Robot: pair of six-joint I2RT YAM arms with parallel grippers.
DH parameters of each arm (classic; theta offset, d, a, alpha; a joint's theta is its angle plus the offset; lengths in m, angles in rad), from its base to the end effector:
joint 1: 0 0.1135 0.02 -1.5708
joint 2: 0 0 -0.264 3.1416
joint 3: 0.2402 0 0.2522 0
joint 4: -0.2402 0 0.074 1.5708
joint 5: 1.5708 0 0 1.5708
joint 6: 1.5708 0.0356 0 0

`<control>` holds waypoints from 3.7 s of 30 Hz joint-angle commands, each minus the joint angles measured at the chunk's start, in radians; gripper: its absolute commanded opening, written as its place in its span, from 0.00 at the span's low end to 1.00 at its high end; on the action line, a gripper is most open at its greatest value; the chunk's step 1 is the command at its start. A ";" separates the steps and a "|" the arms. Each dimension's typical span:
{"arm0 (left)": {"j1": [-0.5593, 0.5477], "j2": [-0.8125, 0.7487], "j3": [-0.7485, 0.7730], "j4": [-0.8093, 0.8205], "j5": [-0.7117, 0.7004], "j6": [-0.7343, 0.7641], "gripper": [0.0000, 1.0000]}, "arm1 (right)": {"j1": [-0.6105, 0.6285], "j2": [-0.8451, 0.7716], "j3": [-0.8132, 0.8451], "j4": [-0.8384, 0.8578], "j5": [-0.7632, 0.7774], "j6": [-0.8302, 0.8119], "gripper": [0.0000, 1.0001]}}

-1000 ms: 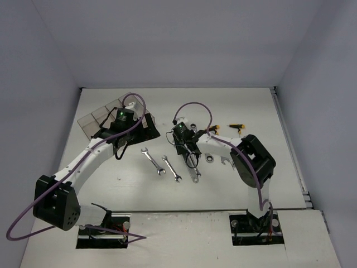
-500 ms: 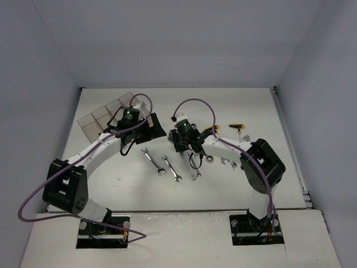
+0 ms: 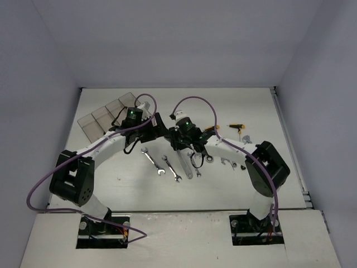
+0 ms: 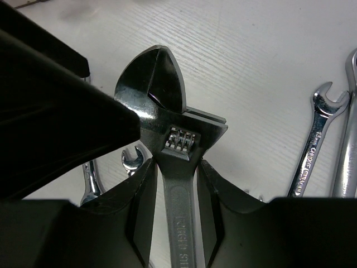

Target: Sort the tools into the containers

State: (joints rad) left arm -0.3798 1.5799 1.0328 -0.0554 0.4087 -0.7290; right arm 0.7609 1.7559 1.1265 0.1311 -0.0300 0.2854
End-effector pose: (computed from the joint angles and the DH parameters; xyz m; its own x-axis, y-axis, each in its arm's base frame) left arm 0.3205 -0.1432 0.2408 -0.8217 -0.3301 -0.4645 0.1300 0.6850 -0.7168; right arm 0.2876 0.2754 0.2249 -0.5316 -0.1175 -0.8388 -0.5822 0.7700 0.2611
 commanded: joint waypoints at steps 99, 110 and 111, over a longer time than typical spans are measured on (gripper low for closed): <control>0.464 0.627 0.849 -0.185 -0.196 -0.086 0.00 | -0.132 -0.725 -0.319 -0.160 0.096 0.121 0.66; 0.464 0.678 0.861 -0.165 -0.236 -0.039 0.06 | -0.132 -0.683 -0.315 -0.162 0.094 0.129 0.67; 0.464 0.684 0.865 -0.158 -0.232 -0.037 0.09 | -0.132 -0.680 -0.314 -0.162 0.093 0.129 0.67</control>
State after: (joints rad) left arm 0.0611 2.2513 1.8735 -0.2714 0.2782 -0.8903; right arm 0.6342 1.0606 0.7925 -0.0669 0.0493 0.3996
